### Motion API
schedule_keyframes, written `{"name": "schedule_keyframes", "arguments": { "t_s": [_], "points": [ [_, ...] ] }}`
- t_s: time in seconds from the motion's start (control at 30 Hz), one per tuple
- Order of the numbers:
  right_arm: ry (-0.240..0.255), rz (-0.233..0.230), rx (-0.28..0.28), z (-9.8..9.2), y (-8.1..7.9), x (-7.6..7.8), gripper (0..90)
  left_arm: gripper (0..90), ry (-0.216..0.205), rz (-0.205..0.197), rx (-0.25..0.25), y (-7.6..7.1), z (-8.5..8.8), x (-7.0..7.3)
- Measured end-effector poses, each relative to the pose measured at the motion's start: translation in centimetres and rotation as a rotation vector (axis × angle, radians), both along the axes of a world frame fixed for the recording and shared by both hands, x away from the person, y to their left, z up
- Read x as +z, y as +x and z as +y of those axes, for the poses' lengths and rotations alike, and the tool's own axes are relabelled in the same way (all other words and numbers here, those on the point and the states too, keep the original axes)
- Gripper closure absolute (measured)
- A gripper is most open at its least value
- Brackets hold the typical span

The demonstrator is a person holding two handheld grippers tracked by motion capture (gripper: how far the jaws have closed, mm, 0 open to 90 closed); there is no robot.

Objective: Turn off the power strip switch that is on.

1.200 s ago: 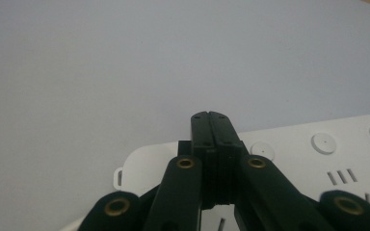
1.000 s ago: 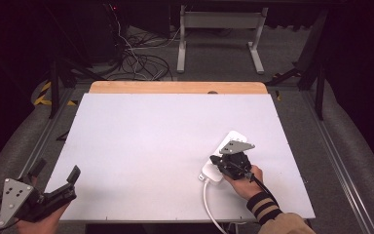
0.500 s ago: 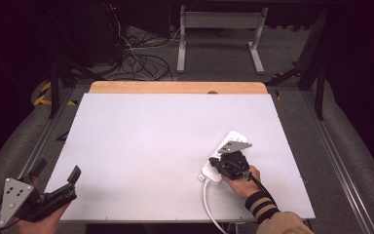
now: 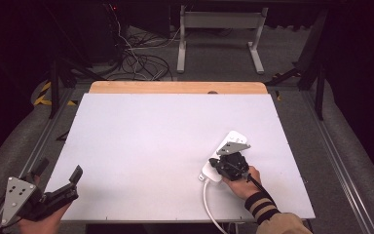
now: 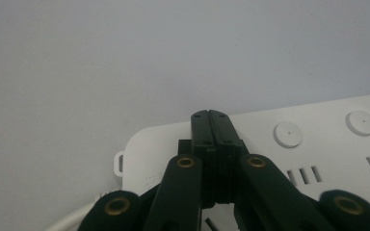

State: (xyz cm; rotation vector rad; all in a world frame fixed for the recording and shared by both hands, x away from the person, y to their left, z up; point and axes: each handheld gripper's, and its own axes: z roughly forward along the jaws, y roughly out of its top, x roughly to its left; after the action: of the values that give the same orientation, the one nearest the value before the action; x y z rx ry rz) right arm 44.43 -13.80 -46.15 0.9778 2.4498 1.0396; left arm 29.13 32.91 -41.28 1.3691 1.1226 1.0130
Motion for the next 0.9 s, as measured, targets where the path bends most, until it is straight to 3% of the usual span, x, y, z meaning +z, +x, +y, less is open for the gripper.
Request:
{"name": "schedule_keyframes", "arguments": {
  "t_s": [0.9],
  "points": [
    [-0.002,-0.002,-0.011,0.00,-0.15,0.06,90.0,4.8,-0.002,0.006,-0.005,0.24,-0.08,-0.07]
  ]
}}
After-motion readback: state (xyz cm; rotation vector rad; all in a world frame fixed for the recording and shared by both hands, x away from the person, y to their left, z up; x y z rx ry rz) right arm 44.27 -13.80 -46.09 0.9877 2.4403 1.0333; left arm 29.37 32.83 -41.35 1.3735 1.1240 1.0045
